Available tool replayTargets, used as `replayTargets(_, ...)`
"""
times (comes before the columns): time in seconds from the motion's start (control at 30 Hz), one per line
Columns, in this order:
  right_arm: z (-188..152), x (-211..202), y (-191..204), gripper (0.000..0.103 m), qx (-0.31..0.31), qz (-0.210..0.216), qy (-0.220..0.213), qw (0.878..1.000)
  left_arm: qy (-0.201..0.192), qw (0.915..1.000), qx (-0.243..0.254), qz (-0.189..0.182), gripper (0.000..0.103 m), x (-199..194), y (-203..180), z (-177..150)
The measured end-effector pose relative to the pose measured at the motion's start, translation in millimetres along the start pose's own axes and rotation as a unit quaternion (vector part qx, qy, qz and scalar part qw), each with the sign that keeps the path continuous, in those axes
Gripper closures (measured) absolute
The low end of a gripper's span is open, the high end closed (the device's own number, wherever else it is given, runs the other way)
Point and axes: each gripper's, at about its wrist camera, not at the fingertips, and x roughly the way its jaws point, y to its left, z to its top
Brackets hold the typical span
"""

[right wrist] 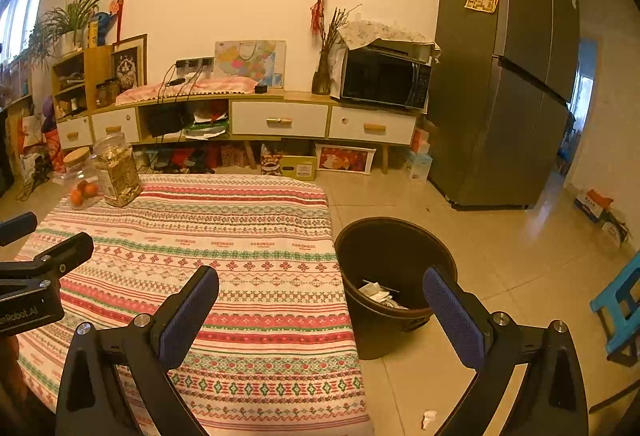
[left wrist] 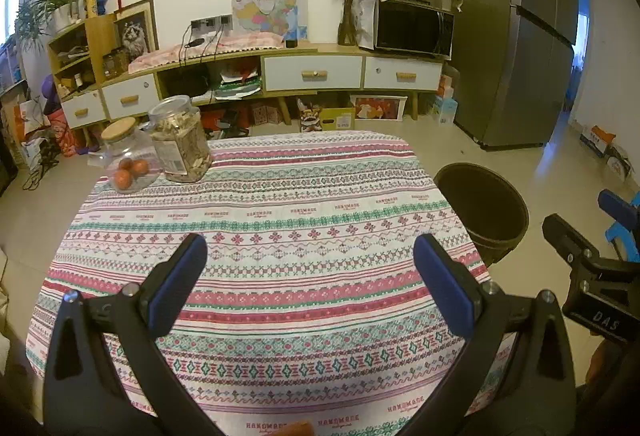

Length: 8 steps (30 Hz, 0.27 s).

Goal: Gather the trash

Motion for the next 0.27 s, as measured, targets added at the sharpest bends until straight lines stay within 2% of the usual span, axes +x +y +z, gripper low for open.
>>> replayTargets(0.13,-1.1,2.4,-0.9,0.0,0.003,0.001,0.005,1.0,0.001,1.0,0.005,0.005,0.001,1.5,-0.3,-0.5)
replayTargets(0.27,-4.0,9.0,2.3,0.0,0.002,0.011,0.014,1.0,0.023,0.9996,0.012,-0.014,0.001,9.4,-0.7,-0.4)
